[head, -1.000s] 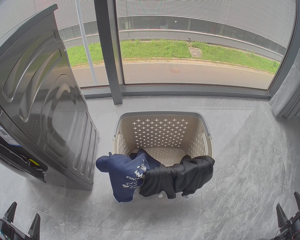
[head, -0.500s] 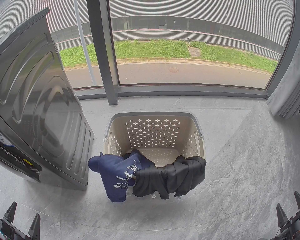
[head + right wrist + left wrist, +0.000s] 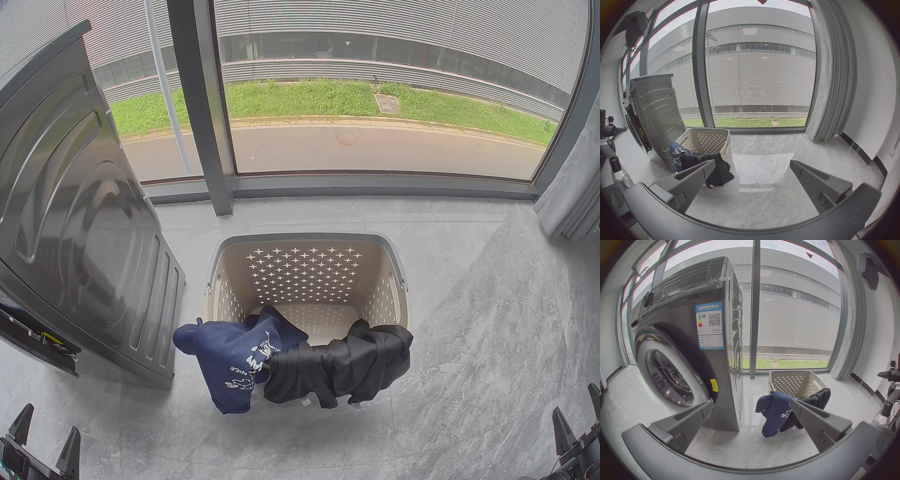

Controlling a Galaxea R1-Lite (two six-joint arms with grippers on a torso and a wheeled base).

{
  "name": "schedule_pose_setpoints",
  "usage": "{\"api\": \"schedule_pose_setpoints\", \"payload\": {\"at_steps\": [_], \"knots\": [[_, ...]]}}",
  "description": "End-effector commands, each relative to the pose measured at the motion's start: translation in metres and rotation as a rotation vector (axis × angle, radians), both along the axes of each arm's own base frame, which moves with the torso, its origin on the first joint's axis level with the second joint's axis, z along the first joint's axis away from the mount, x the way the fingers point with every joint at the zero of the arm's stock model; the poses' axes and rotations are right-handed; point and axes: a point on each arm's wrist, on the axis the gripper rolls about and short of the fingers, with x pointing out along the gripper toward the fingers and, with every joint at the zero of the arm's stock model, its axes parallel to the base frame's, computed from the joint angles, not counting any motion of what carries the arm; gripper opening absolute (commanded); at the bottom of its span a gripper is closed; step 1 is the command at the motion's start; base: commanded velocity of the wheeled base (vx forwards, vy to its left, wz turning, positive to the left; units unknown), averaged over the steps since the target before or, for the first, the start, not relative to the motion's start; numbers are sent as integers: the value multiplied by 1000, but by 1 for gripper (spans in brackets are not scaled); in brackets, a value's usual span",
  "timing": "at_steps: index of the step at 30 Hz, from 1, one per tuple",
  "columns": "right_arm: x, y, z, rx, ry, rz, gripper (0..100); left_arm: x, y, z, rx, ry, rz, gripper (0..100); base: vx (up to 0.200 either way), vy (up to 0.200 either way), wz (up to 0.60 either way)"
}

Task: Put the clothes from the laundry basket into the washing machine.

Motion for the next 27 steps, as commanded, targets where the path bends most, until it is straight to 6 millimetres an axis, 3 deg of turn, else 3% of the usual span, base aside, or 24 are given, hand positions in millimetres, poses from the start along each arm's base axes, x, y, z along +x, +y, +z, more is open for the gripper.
{"api": "schedule_pose_setpoints", "payload": {"at_steps": [1, 4, 10, 19, 27], "knots": [[1, 0, -5, -1, 12, 0, 100, 0, 0, -5, -1, 2, 1, 100, 0, 0, 0], [1, 0, -5, -1, 12, 0, 100, 0, 0, -5, 1, 2, 1, 100, 0, 0, 0], [1, 0, -5, -1, 12, 0, 100, 0, 0, -5, -2, 0, 2, 100, 0, -200, 0], [1, 0, -5, -1, 12, 0, 100, 0, 0, -5, -4, 2, 2, 100, 0, 0, 0], [1, 0, -5, -1, 12, 0, 100, 0, 0, -5, -4, 2, 2, 100, 200, 0, 0]]}}
